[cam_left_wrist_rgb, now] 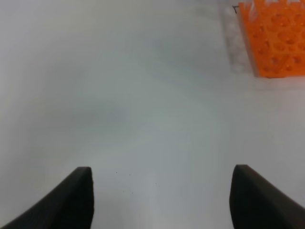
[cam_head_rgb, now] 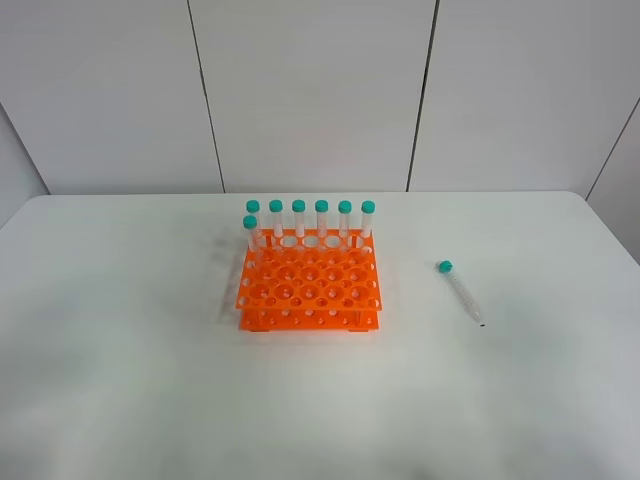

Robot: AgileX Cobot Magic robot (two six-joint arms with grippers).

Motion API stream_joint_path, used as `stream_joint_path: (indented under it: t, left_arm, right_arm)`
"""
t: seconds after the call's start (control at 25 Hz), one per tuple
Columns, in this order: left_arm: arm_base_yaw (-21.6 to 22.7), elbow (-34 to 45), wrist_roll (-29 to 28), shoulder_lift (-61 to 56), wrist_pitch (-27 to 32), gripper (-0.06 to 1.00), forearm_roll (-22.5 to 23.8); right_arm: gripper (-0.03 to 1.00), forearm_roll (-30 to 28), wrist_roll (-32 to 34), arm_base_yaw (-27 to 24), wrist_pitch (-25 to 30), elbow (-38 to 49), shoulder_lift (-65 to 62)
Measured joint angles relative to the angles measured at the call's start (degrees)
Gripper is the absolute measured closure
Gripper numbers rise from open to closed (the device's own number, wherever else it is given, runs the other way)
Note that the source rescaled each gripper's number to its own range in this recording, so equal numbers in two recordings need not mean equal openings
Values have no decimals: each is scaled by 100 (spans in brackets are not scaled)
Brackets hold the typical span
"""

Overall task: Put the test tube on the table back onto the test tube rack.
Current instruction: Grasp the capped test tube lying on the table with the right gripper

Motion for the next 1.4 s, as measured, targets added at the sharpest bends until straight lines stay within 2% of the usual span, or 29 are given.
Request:
stream_joint_path:
  t: [0.24, 0.52, 0.92, 1.16, 1.4]
  left_arm:
    - [0, 0, 0, 0, 0, 7, 0]
    - [0, 0, 0, 0, 0, 7, 0]
    - [0, 0, 0, 0, 0, 7, 0]
    - [0, 0, 0, 0, 0, 7, 0]
    - [0, 0, 0, 0, 0, 7, 0]
  right_arm:
    - [8, 0, 0, 0, -118, -890, 1656]
    - [8, 0, -23, 0, -205, -1983, 4412]
    - [8, 6, -445, 0, -84, -3414, 8121]
    - [8, 171, -641, 0, -196, -4370, 9715]
    - [8, 536, -817, 158, -325, -5035, 10606]
